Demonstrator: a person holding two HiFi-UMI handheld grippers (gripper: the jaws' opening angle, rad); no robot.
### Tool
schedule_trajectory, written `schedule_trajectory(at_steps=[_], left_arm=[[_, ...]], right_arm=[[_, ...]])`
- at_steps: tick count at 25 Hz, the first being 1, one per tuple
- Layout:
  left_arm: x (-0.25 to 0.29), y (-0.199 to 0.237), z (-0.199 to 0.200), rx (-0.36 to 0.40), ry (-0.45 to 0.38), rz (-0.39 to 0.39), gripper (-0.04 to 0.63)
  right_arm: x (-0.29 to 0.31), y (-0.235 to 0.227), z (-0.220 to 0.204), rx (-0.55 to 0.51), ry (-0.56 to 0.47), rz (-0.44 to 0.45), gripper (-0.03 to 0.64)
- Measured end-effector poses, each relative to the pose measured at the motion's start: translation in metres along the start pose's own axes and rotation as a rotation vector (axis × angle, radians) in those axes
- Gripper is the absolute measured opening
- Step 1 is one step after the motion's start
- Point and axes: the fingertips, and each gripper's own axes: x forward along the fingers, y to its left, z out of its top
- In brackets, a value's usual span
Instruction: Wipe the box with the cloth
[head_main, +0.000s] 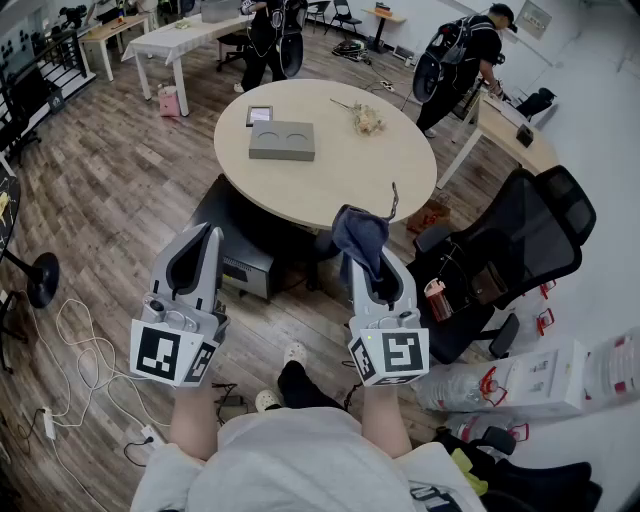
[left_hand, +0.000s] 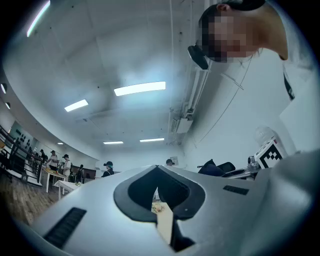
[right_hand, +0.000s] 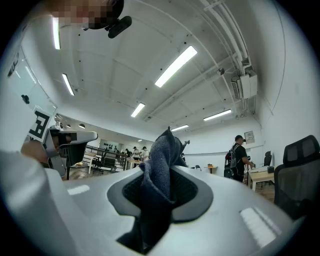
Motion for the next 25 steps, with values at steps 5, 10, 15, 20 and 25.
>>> schedule_trajectory(at_steps=[5, 10, 15, 20, 25], left_arm=[[0.004, 0.007, -0.002, 0.003, 0.008, 0.006, 0.002], [0.017, 0.017, -0.01, 0.004, 0.016, 0.02, 0.002], [0.039, 0.031, -0.021, 0.006, 0.018, 0.033, 0.002], [0.073, 0.043, -0.028, 0.01, 0.001, 0.038, 0.002], [0.111, 0.054, -0.033, 0.023, -0.016, 0.056, 0.002]], right_arm=[[0.009, 0.002, -0.003, 0.002, 0.005, 0.009, 0.094], [0.029, -0.002, -0.009, 0.015, 0.009, 0.02, 0.094], [0.057, -0.013, -0.015, 0.034, -0.003, 0.036, 0.094], [0.095, -0.03, -0.017, 0.03, -0.012, 0.063, 0.094], [0.133, -0.052, -0.015, 0.023, -0.034, 0.091, 0.094]])
